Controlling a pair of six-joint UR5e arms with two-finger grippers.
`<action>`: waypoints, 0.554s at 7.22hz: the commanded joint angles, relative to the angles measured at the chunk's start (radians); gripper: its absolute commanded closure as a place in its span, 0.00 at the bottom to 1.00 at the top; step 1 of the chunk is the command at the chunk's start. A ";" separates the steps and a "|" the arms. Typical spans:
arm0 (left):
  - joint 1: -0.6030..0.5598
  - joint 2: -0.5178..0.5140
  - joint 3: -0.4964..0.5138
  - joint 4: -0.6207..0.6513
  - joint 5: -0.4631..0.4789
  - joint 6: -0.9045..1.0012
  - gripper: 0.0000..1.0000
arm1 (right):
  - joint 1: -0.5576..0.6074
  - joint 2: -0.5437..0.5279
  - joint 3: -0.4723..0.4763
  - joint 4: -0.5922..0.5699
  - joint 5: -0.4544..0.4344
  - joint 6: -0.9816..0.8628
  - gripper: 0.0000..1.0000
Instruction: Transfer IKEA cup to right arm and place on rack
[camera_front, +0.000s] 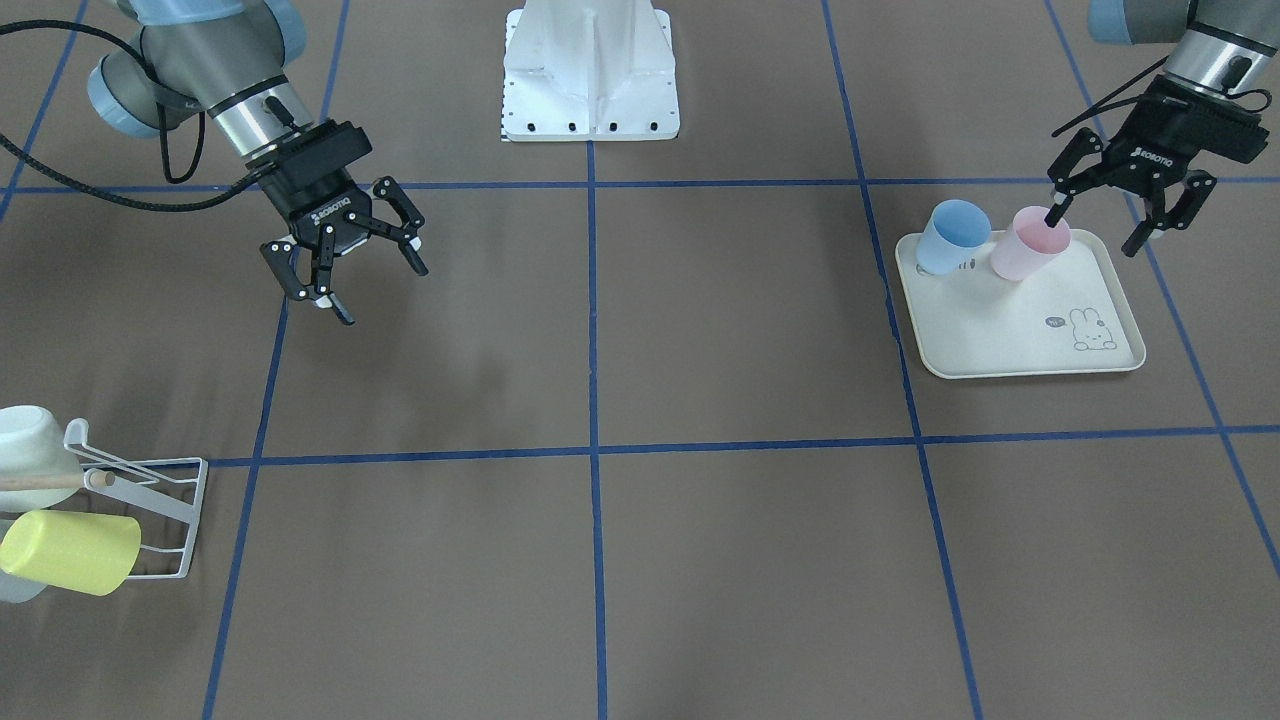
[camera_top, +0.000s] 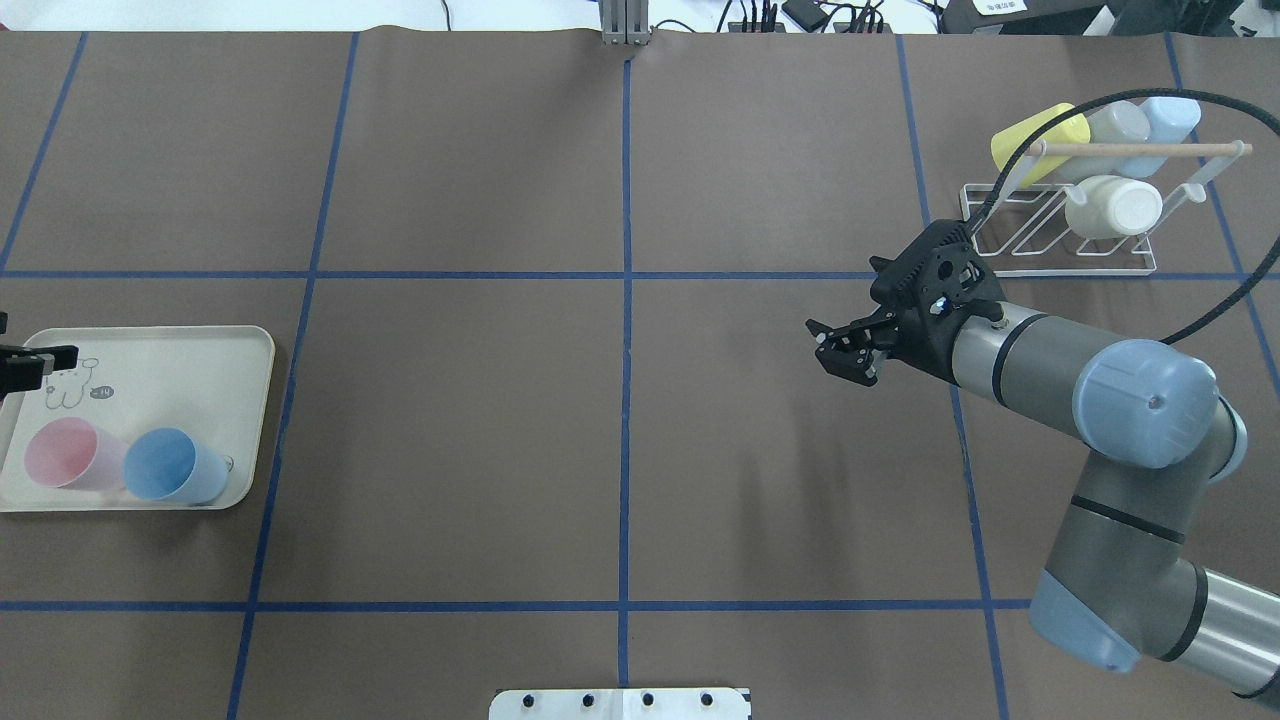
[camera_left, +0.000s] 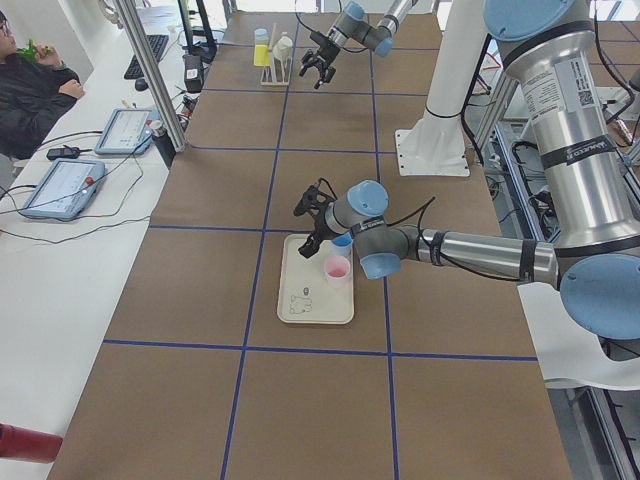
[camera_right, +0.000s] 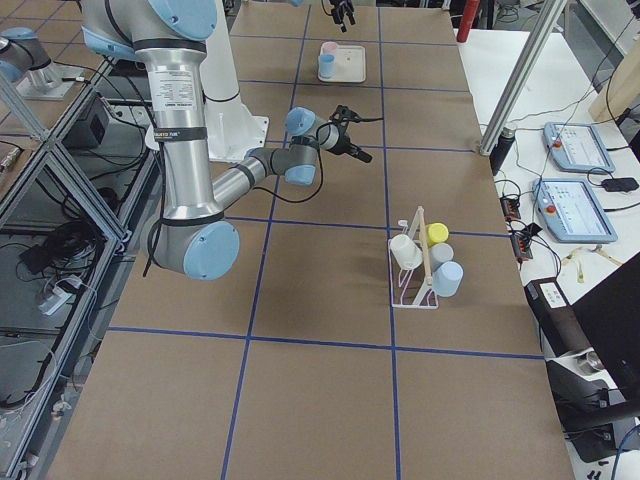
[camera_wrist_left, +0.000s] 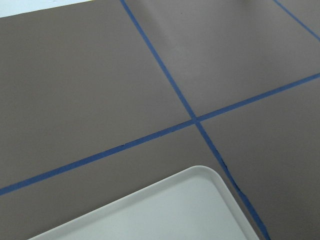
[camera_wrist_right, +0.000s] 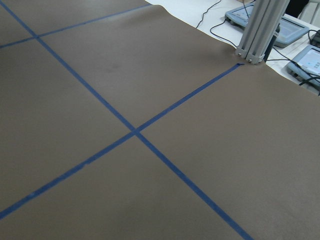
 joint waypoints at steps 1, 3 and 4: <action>0.064 0.045 0.007 -0.001 0.061 -0.003 0.00 | 0.000 0.051 0.064 -0.145 0.039 0.002 0.01; 0.113 0.047 0.055 -0.019 0.113 -0.005 0.00 | -0.006 0.056 0.058 -0.156 0.037 0.002 0.00; 0.133 0.048 0.112 -0.083 0.127 -0.006 0.00 | -0.007 0.054 0.055 -0.155 0.037 0.002 0.01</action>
